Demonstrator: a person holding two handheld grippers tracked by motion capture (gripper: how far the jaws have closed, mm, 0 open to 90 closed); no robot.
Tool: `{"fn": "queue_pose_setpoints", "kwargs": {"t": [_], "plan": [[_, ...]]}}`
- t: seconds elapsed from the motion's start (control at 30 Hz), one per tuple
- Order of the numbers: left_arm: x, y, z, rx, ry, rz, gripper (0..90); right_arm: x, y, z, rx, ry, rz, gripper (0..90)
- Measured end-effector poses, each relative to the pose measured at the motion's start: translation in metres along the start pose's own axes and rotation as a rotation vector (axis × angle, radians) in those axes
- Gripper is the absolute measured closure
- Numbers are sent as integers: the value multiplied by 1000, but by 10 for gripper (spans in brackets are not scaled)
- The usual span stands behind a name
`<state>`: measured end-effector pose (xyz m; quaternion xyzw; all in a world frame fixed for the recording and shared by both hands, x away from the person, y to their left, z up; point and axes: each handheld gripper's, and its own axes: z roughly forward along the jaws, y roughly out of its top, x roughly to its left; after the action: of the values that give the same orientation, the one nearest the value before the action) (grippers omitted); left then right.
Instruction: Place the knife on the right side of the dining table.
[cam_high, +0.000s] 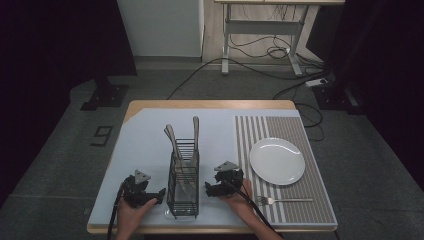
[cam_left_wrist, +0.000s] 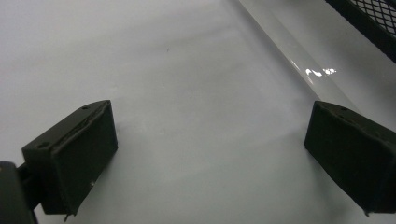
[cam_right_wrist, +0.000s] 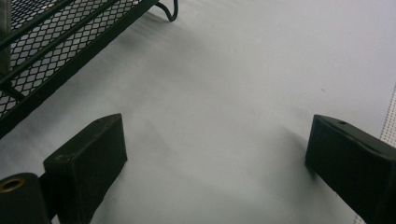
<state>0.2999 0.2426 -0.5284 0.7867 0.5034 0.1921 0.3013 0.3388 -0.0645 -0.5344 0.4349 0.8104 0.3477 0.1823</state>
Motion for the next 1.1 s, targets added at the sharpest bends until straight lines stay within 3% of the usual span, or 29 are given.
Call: {"fn": "queue_pose_setpoints", "kwargs": {"t": [0.27, 0.37, 0.43, 0.57, 0.7, 0.8, 0.87, 1.1], "plan": [[0, 0, 0, 0, 0, 0, 18, 0, 0, 0, -2, 2, 5, 54], [0, 0, 0, 0, 0, 0, 18, -1, -1, -2, -20, -14, 21, 130], [0, 0, 0, 0, -1, 0, 18, -6, -2, -5, -50, 10, 59, 129], [0, 0, 0, 0, -1, -1, 18, -10, -1, -9, -56, 36, 82, 129], [0, 0, 0, 0, 0, 0, 18, -14, 7, -26, -116, 81, 97, 131], [0, 0, 0, 0, 1, 1, 18, -17, 13, -39, -155, 140, 118, 131], [0, 0, 0, 0, 1, 0, 18, -18, 18, -50, -179, 163, 104, 136], [0, 0, 0, 1, 0, 2, 18, -28, 35, -68, -230, 158, 88, 153]]}}
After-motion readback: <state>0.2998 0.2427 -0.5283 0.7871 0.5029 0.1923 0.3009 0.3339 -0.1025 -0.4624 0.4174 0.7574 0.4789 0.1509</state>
